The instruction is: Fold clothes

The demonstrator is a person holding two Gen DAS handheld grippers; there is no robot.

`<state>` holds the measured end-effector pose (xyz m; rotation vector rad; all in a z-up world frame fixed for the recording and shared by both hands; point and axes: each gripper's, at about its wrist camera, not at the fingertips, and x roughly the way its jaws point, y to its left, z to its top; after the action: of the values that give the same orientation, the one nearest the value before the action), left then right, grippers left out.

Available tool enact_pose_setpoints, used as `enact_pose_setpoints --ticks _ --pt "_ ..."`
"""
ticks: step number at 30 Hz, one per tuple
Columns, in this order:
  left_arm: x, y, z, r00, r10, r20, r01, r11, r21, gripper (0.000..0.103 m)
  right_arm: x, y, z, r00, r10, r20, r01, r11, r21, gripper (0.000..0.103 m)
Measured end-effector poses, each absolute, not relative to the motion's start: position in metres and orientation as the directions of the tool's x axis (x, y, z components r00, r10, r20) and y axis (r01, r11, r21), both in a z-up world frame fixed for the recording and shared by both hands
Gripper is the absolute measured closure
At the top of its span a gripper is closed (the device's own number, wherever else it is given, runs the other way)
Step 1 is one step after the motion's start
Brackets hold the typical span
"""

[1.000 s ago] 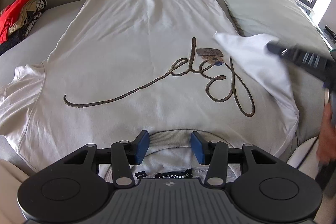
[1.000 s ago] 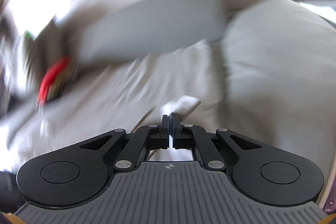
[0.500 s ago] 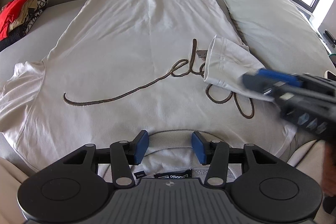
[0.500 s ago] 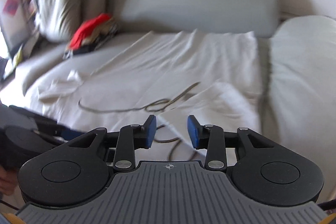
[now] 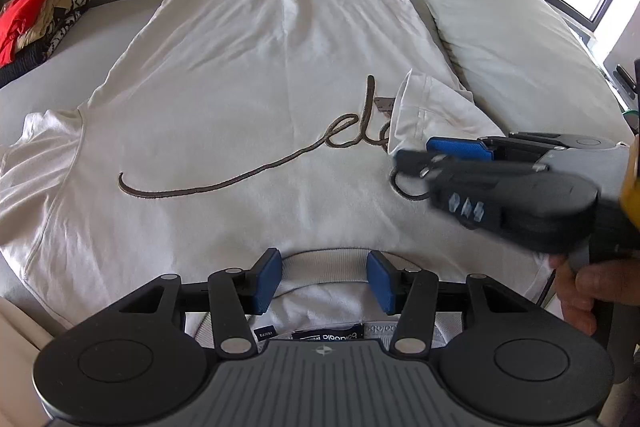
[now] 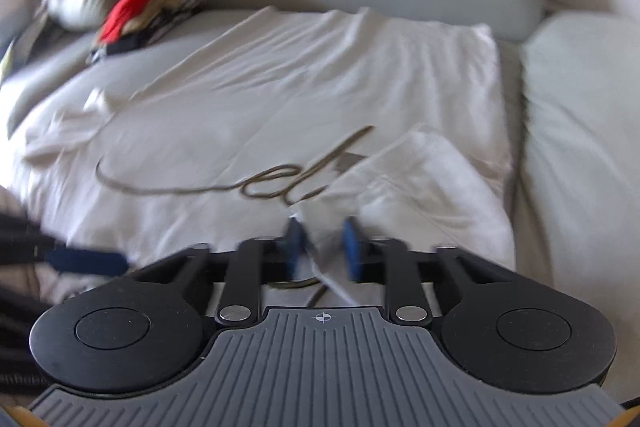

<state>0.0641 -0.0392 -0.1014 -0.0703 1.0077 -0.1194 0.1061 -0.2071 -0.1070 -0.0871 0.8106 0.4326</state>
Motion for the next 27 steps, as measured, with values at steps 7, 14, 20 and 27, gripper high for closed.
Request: enact_pose_setpoints --ticks 7,14,20,27 --pt "0.064 -0.039 -0.101 0.528 -0.134 -0.839 0.065 0.991 -0.117 0.054 0.103 -0.241 -0.092 0.717 0.223 -0.66 -0.222 0.971 0.087 0.101" --pt "0.064 -0.04 -0.102 0.527 -0.132 -0.84 0.064 0.991 -0.116 0.053 0.096 -0.314 -0.08 0.777 0.086 -0.624 0.074 0.971 0.227 0.102" --pt "0.064 -0.04 -0.102 0.528 -0.129 -0.839 0.067 0.992 -0.11 0.053 0.078 -0.371 -0.098 0.758 -0.054 -0.651 0.369 0.857 0.359 0.102" --pt "0.063 -0.04 -0.101 0.53 -0.128 -0.838 0.068 0.992 -0.108 0.053 0.052 -0.365 -0.086 0.834 -0.162 -0.528 0.388 0.851 0.352 0.102"
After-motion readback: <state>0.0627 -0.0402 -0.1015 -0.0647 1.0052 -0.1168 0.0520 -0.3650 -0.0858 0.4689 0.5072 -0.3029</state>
